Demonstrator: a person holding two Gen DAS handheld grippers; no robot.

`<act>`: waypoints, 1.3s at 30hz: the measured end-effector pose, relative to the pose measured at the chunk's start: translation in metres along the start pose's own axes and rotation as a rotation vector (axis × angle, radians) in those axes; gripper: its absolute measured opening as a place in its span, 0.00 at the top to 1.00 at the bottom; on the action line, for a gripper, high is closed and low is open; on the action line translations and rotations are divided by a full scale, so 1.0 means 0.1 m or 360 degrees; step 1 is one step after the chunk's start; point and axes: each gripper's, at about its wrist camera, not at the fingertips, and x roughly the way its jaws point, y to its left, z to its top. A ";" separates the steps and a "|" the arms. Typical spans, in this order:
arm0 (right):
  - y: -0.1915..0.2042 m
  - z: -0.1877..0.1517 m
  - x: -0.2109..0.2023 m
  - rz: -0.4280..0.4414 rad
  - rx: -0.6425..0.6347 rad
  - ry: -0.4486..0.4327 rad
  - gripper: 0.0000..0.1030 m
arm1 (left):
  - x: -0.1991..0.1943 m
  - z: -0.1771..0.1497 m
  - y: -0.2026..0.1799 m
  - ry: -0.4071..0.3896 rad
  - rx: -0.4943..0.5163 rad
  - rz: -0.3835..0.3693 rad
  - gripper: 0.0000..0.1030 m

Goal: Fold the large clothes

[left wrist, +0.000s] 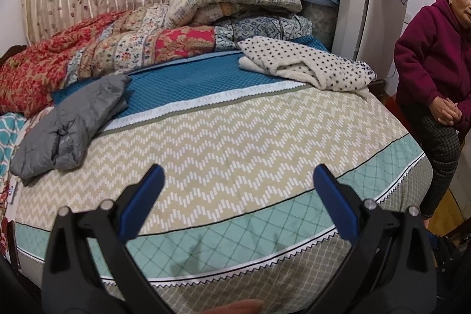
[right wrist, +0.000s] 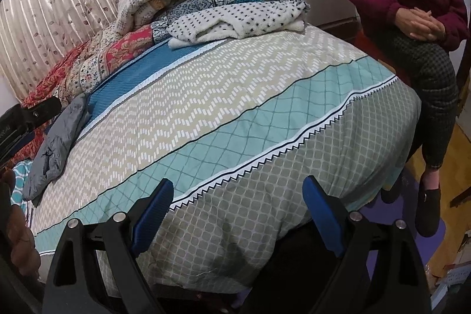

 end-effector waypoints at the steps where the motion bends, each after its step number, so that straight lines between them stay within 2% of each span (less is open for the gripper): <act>1: 0.01 0.00 0.00 0.0000 -0.0008 0.0000 0.22 | 0.00 -0.01 0.01 0.0001 0.0005 0.0003 0.06; 15: 0.08 -0.03 0.05 -0.0001 -0.0015 0.0061 0.22 | -0.05 0.00 0.11 0.0000 -0.0006 0.0038 0.06; 39: 0.08 -0.02 0.01 -0.0002 0.0014 0.0073 0.22 | -0.05 0.03 -0.01 0.0008 0.0024 -0.0018 0.06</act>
